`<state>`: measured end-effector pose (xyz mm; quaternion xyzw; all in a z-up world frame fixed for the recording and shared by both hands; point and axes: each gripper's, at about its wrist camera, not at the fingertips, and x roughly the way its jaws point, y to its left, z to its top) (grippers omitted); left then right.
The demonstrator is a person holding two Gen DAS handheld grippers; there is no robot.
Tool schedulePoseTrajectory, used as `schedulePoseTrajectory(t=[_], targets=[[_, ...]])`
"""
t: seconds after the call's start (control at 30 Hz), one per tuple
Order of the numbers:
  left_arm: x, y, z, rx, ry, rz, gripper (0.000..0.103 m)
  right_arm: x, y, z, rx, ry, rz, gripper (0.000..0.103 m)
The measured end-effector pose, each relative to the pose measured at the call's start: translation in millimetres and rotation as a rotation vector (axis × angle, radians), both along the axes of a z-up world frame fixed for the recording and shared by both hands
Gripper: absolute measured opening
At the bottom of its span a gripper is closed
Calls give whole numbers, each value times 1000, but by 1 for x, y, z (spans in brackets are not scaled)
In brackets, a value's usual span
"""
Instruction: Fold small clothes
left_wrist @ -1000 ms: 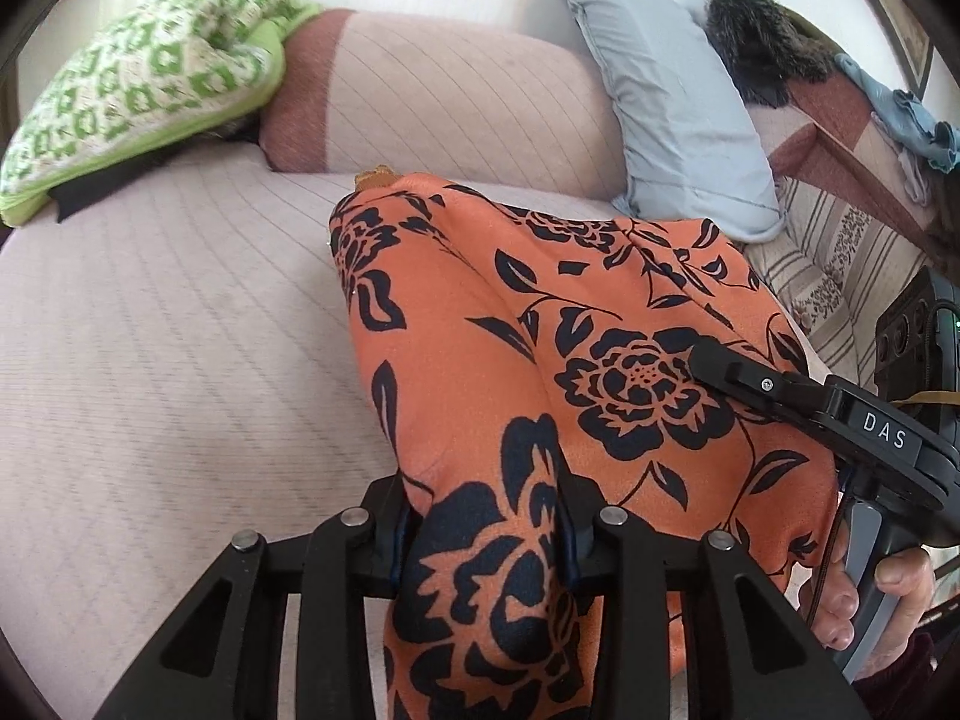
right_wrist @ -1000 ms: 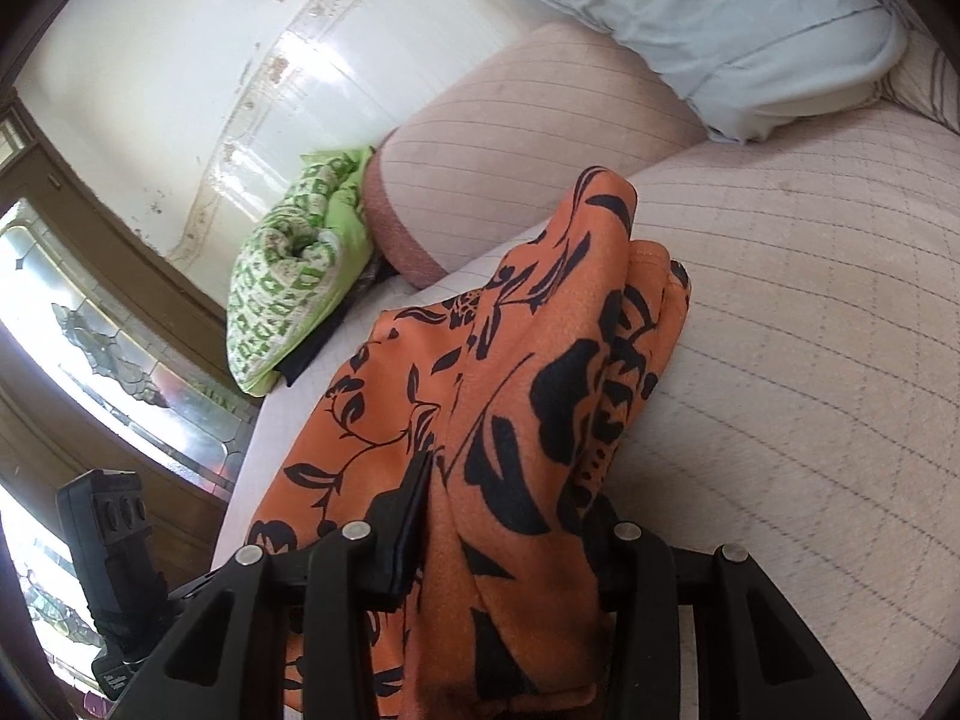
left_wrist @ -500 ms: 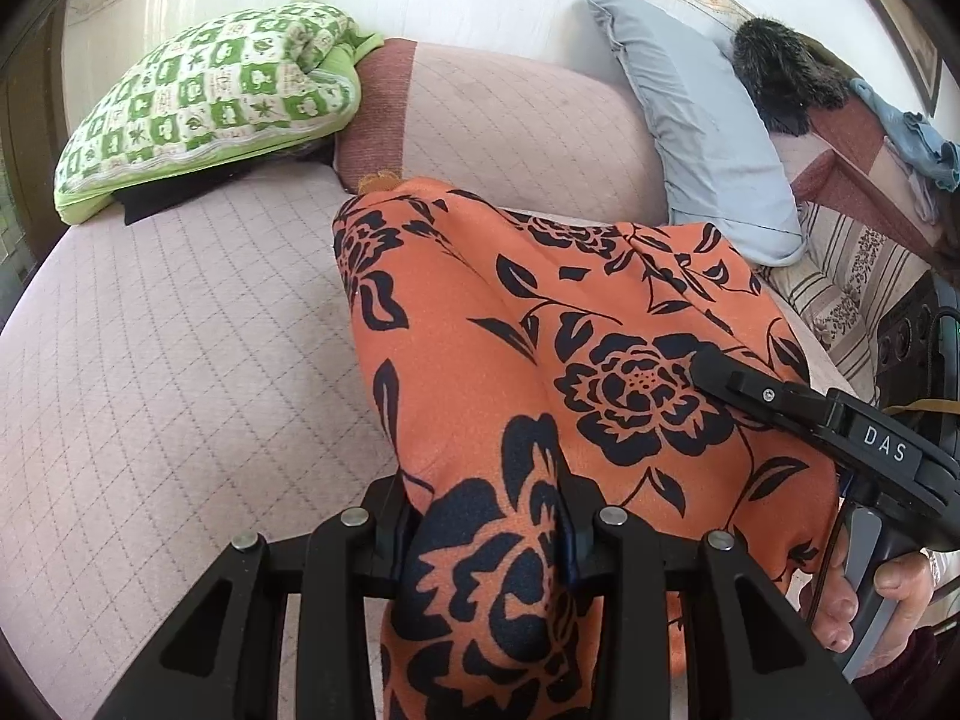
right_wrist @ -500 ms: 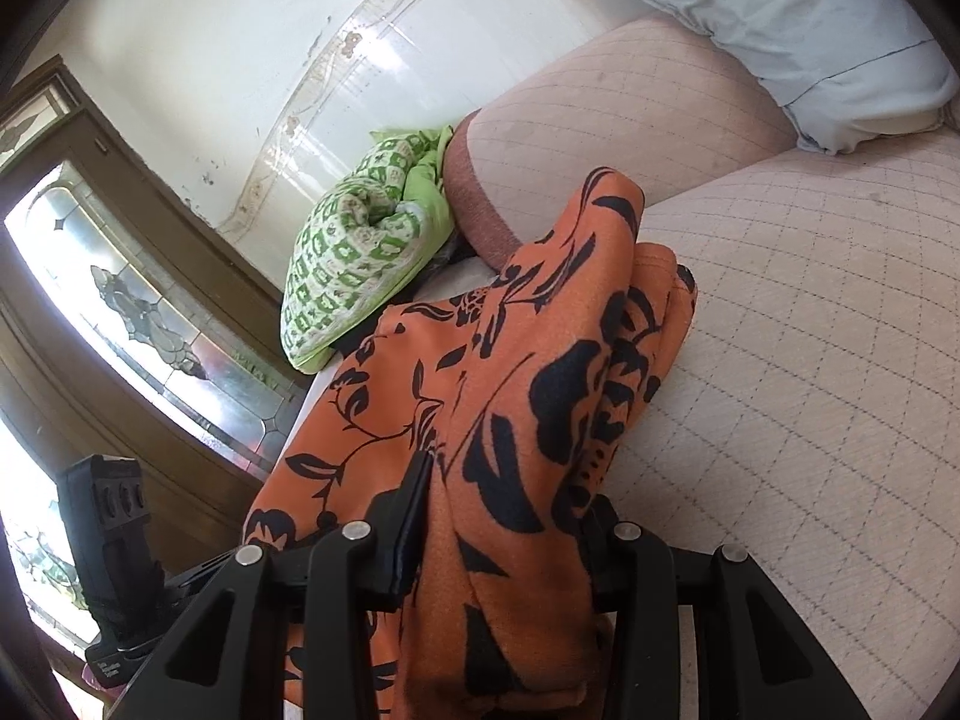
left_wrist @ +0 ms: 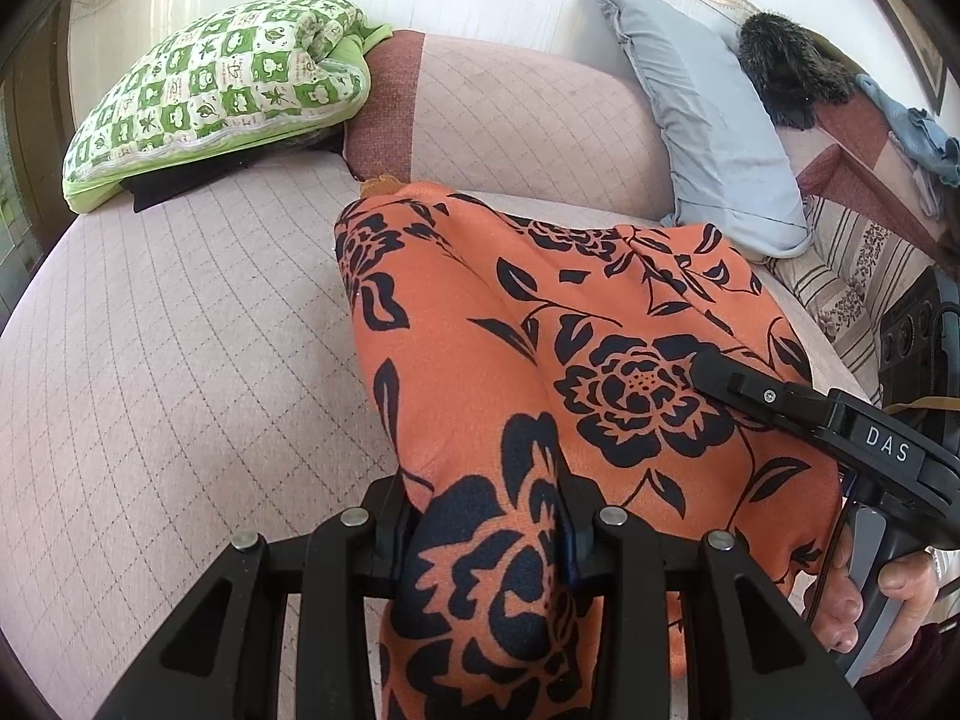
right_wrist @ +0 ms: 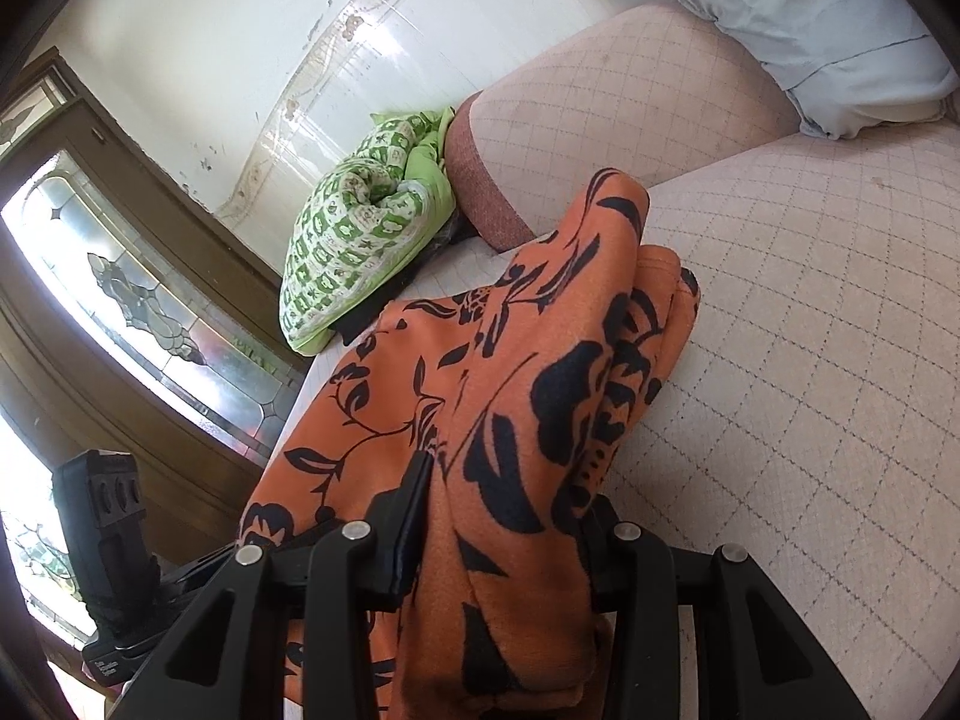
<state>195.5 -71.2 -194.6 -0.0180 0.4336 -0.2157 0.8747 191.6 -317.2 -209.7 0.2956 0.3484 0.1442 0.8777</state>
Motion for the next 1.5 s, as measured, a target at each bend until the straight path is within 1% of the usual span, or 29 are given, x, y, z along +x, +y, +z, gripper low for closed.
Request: schedulePoseTrajectory(t=[0.23,0.47,0.63,1.2,1.37,1.5], targets=[[-7,-2,-1,5,2,-9,38,-8,-2,-1,4,11,4,41],[-15,-3,-6,22,24,-17,38,-17,-4,-9,11,44,12,41],[-21,-2,-6,27,24,-18,38,-27,-3,-8,7,38,23,41],[-24,-2,-7,34,46,-11,38,-46,3,-16,6,72,59,41],[-22,-5,-12,40,63,-6,38,-47,5,-24,-7,96,61,41],[-17,-12,-18,72,85,-2,38,-44,7,-37,-42,134,60,41]])
